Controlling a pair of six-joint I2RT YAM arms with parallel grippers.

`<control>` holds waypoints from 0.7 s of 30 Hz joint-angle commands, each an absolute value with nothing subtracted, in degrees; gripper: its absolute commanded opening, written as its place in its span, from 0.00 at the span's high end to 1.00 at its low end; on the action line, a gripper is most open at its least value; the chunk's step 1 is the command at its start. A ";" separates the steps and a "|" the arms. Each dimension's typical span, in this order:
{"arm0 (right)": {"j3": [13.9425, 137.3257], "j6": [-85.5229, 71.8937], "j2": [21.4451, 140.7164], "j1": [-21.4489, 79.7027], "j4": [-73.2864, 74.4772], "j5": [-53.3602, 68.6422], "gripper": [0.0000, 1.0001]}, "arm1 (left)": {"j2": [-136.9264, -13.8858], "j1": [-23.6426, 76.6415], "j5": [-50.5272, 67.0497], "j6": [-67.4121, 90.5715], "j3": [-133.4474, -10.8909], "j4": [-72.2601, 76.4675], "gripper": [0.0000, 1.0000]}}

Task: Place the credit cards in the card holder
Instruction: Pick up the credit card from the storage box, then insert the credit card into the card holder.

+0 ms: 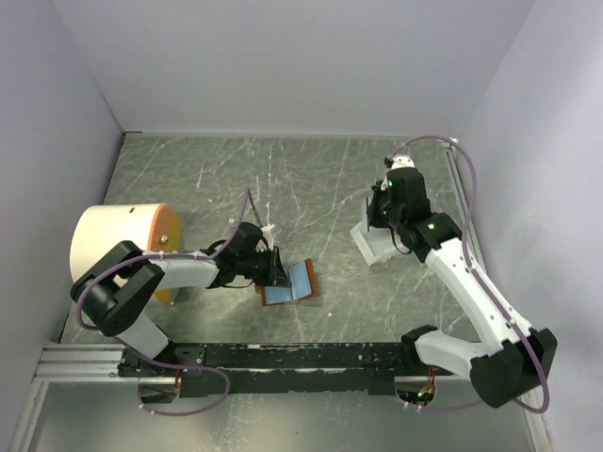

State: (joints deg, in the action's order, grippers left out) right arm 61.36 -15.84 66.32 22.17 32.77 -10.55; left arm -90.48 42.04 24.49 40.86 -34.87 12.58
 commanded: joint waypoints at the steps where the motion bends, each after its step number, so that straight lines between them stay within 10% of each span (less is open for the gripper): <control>1: 58.80 -31.23 60.17 22.63 30.52 1.26 1.00 | -89.92 41.77 22.79 41.84 -36.43 13.14 0.88; 21: 42.01 -52.16 65.44 44.86 10.65 5.18 1.00 | -83.40 41.73 11.51 44.37 -35.82 3.77 0.90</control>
State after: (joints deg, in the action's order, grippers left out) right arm 42.46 -49.19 61.78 41.54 15.75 7.07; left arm -85.36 42.04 16.36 43.53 -35.62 7.66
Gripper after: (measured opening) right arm 0.007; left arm 0.109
